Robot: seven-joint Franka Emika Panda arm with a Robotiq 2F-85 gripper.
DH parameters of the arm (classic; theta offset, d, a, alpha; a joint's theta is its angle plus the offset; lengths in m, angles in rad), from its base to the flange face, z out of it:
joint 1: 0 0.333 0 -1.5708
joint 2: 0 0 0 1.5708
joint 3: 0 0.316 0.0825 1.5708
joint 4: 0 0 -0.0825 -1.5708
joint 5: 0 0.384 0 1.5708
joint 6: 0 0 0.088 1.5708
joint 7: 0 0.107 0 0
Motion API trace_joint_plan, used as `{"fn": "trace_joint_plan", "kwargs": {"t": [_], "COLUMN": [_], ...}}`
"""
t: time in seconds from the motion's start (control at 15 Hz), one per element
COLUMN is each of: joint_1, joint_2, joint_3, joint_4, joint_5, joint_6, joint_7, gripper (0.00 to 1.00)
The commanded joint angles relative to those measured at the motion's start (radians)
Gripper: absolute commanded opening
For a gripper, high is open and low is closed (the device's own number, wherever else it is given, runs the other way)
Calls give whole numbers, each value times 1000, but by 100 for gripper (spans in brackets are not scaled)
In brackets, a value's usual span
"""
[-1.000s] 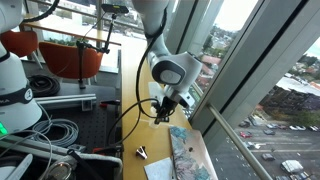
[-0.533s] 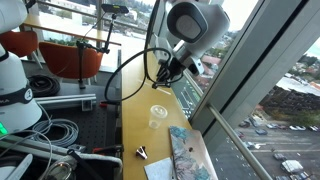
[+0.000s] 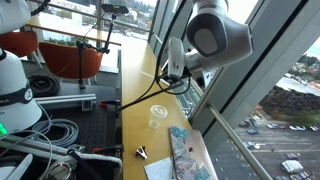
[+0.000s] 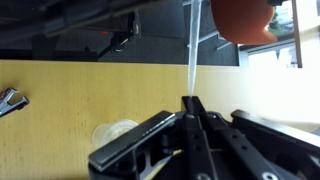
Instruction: Put the straw in the plastic cup
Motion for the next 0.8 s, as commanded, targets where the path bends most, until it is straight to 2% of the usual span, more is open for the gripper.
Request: {"fn": "trace_joint_plan", "kwargs": {"t": [0.0, 0.4, 0.73], "joint_1": [-51, -120, -154], "joint_2": [150, 327, 453], "joint_3": [-5, -12, -1], "joint_4": [127, 200, 298], "joint_5": [84, 146, 217], "joint_6": [-108, -191, -327], "joint_7": [-11, 62, 81], "gripper": [0, 0, 0]}}
